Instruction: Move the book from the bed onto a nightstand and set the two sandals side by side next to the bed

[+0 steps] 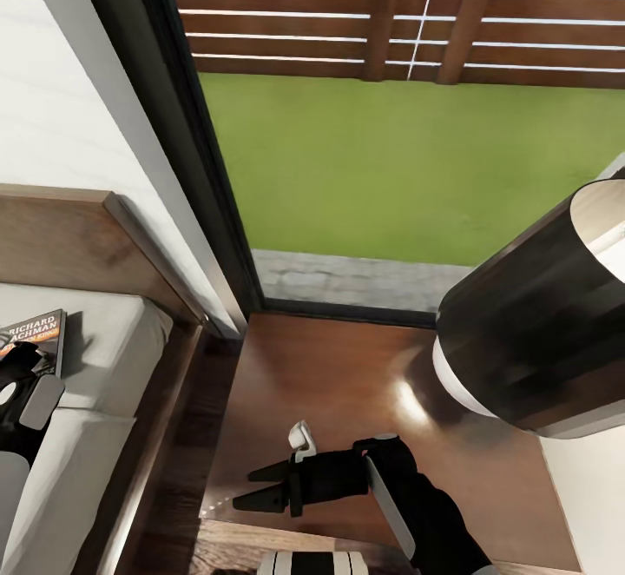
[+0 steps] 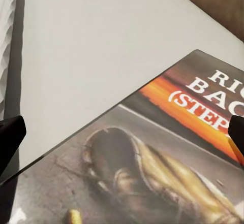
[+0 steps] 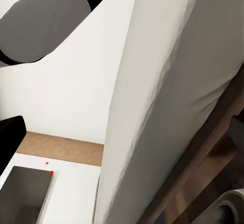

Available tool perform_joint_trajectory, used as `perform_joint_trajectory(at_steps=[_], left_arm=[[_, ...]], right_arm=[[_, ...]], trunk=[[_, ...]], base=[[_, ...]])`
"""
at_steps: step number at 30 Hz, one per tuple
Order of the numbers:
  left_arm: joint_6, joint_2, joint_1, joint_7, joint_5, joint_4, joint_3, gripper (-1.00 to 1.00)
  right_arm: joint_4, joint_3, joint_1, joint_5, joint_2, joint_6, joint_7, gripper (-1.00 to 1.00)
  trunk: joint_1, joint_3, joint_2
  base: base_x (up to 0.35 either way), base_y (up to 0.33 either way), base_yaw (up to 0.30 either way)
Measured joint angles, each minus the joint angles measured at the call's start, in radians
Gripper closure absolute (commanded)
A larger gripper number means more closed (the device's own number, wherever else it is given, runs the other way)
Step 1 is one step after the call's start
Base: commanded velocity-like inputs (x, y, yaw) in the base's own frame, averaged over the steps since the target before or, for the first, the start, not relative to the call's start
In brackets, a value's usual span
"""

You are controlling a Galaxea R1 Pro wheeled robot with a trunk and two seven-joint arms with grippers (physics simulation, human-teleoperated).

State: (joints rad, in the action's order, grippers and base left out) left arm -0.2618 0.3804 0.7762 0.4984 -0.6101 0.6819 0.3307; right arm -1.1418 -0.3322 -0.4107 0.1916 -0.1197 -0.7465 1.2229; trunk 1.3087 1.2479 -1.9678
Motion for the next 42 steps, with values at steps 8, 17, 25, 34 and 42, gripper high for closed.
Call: perform_joint_trajectory(at_steps=[8,17,25,34,42], left_arm=[[0.000,0.000,0.000,0.000,0.002,-0.001,0.000,-1.00],[0.000,0.000,0.000,0.000,0.002,-0.001,0.000,-1.00],[0.001,-0.001,0.000,-0.002,-0.007,-0.003,0.000,-1.00],[0.001,0.000,0.000,-0.002,-0.007,-0.002,0.000,-1.00],[0.001,-0.001,0.000,-0.001,-0.007,-0.002,0.000,-1.00]], right_arm=[[0.000,0.000,0.000,0.001,0.000,0.015,0.000,-1.00],[0.000,0.000,0.000,0.001,0.000,0.017,0.000,-1.00],[0.000,0.000,0.000,0.001,0.000,0.017,0.000,-1.00],[0.000,0.000,0.000,0.001,0.000,0.017,0.000,-1.00],[0.000,0.000,0.000,0.001,0.000,0.017,0.000,-1.00]], trunk=[[0.000,0.000,0.000],[0.000,0.000,0.000],[0.000,-0.004,0.000],[0.000,-0.004,0.000],[0.000,-0.004,0.000]], base=[[0.000,0.000,0.000],[0.000,0.000,-0.017],[0.000,0.000,-0.127],[0.000,0.000,-0.014],[0.000,0.000,0.000]])
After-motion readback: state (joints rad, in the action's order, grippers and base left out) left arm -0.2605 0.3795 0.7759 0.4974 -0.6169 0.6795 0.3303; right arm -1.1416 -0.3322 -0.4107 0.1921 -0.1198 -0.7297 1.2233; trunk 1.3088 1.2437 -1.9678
